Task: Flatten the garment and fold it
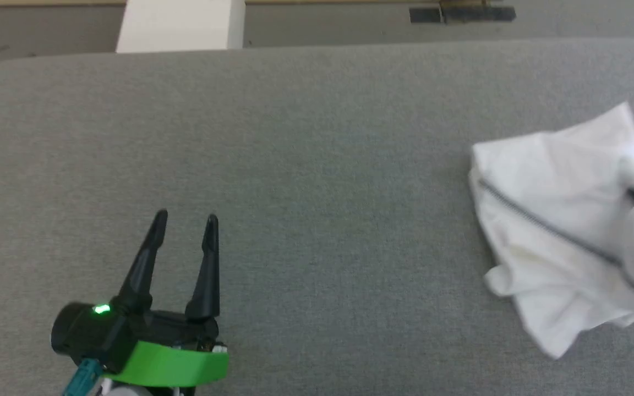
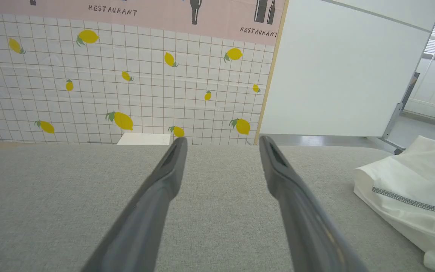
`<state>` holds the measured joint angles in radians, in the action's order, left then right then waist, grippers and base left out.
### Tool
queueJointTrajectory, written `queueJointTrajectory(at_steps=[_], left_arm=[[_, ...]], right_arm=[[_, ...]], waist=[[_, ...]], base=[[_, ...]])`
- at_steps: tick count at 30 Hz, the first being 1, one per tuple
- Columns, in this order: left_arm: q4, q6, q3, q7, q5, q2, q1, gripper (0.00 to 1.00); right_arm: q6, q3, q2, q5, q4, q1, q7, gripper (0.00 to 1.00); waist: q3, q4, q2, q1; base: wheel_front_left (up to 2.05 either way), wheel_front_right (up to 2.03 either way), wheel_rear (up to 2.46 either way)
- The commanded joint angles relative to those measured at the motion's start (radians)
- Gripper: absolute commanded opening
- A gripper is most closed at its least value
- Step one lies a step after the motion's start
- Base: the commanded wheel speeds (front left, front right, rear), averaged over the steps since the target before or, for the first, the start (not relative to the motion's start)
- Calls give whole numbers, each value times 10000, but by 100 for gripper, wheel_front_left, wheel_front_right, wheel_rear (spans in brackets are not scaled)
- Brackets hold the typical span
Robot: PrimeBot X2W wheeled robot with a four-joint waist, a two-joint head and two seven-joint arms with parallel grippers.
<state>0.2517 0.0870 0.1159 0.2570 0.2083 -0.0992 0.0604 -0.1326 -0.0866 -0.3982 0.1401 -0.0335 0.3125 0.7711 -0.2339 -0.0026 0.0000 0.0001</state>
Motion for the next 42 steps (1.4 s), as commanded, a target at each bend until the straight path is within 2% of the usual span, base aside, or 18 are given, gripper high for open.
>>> queueJointTrajectory(at_steps=[1, 7, 14, 22, 29, 31, 32, 33, 42], left_arm=[[84, 16, -5, 23, -104, -125, -321, 100], [326, 40, -89, 29, -182, -303, -1116, 100], [638, 77, -239, 33, -270, -591, -1832, 100], [1091, 60, -492, 37, -174, -779, -2250, 100], [1401, 72, -623, 40, -50, -891, -2391, 100], [1448, 84, -600, 41, -58, -926, -2401, 100], [1455, 58, -618, 42, -109, -937, -2399, 100], [1468, 43, -632, 43, -97, -914, -2399, 100], [1296, -84, -842, 46, -16, -529, -2109, 100]], right_arm=[[19, 108, -469, -176, 123, 417, 52, 0], [19, 192, -2118, -593, 125, 1401, 300, 0], [19, -498, -3278, -970, 36, 1992, 604, 0], [19, -1541, -3811, -1636, -78, 1933, 581, 0], [19, -1875, -3381, -2104, -187, 1971, 218, 0], [19, -1881, -3202, -2244, -272, 2025, 91, 34], [19, -1874, -3124, -2317, -335, 2054, 6, 58], [19, -1854, -3082, -2373, -385, 2068, -67, 100], [19, -1667, -2931, -2420, -1064, 2098, -816, 100]], waist=[[-939, -565, 0, -1], [-2123, -750, 0, -1], [-3371, -807, 0, -1], [-4228, -903, 0, -1], [-4598, -1028, 0, -1], [-4580, -1059, 0, -1], [-4526, -1067, 0, -1], [-4479, -1072, 0, -1], [-3319, -999, 0, -1]], base=[[0, 0, 0], [0, 0, 0], [0, 0, 0], [0, 0, 0], [0, 0, 0], [0, 0, 0], [0, 0, 0], [0, 0, 0], [0, 0, 0]])
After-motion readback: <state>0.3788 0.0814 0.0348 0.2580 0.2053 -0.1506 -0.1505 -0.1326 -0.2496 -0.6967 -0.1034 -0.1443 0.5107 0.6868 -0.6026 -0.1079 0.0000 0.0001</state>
